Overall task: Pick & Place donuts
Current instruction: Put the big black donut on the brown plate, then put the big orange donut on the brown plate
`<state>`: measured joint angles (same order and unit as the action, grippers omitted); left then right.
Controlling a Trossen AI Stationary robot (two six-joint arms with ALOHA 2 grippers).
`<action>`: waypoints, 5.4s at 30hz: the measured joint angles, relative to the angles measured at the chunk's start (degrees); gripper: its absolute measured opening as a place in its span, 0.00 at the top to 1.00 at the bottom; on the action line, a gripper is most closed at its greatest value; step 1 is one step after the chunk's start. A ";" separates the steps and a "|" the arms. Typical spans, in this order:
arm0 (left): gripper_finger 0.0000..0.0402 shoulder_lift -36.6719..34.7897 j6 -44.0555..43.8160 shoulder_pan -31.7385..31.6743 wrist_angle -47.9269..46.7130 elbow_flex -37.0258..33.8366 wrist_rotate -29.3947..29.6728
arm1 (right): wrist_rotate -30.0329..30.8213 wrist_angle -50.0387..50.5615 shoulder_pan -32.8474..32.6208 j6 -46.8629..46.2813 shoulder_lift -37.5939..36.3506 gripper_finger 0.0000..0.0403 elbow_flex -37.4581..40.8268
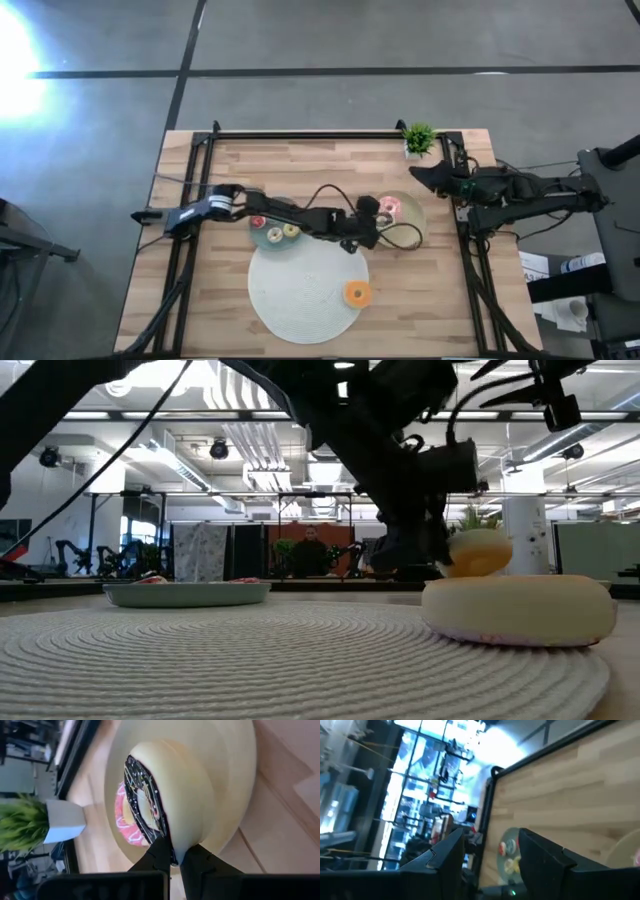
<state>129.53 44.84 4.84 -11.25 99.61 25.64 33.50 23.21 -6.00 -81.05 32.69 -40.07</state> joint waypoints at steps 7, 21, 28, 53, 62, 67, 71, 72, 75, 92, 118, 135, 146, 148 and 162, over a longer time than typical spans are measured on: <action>0.96 1.90 0.37 -0.13 -5.70 3.98 -2.00 | 1.24 0.16 0.01 1.76 -1.45 0.55 0.00; 0.59 1.81 -0.20 -0.04 -5.43 4.35 -2.63 | 0.94 0.31 0.00 1.74 1.29 0.56 0.00; 0.56 0.73 -2.39 0.50 -7.30 4.37 2.32 | -2.38 0.57 0.00 1.72 1.57 0.56 0.00; 0.56 -34.70 -36.14 3.33 -14.95 -25.30 -2.15 | -23.27 11.05 -15.69 21.52 23.42 0.58 -1.17; 0.56 -50.08 -49.56 3.67 -12.57 -40.90 -0.11 | -23.05 10.45 -22.40 32.49 41.81 0.58 -9.88; 0.56 -53.98 -51.02 3.76 -12.69 -44.30 0.25 | -22.02 13.31 -26.27 44.20 52.29 0.58 -17.54; 0.56 -55.01 -51.04 3.82 -12.70 -45.39 0.24 | -22.53 14.13 -27.67 51.32 60.07 0.58 -23.13; 0.56 -55.01 -51.04 3.87 -13.08 -45.52 0.21 | -23.09 13.81 -27.78 52.78 61.87 0.58 -24.63; 0.56 -54.96 -50.78 4.03 -12.96 -45.55 -0.29 | -24.50 13.92 -28.13 56.63 66.87 0.58 -28.67; 0.56 -54.69 -48.33 4.31 -14.22 -45.57 -0.54 | -25.19 9.42 -28.67 59.81 79.12 0.58 -34.62; 0.56 -54.69 -47.21 4.38 -14.33 -45.59 -0.05 | -16.89 25.07 -22.88 35.54 65.30 0.97 -34.16; 0.56 -46.20 -27.86 7.58 39.59 -45.39 14.04 | 27.14 -42.57 -11.00 8.50 29.57 0.97 1.75; 0.56 -33.66 -33.95 3.71 47.40 -34.89 8.83 | 24.32 -61.38 -9.17 10.84 34.85 0.97 6.66; 0.56 -32.27 -34.90 2.71 47.29 -33.17 8.55 | 24.34 -61.37 -9.14 10.28 35.13 0.97 6.74; 0.56 -27.64 -41.86 0.01 44.18 -29.93 5.52 | 23.41 -62.62 -8.66 8.77 34.92 0.97 6.71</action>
<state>101.90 2.99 4.86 32.93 69.68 31.16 56.90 -39.42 -14.66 -72.28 67.61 -33.36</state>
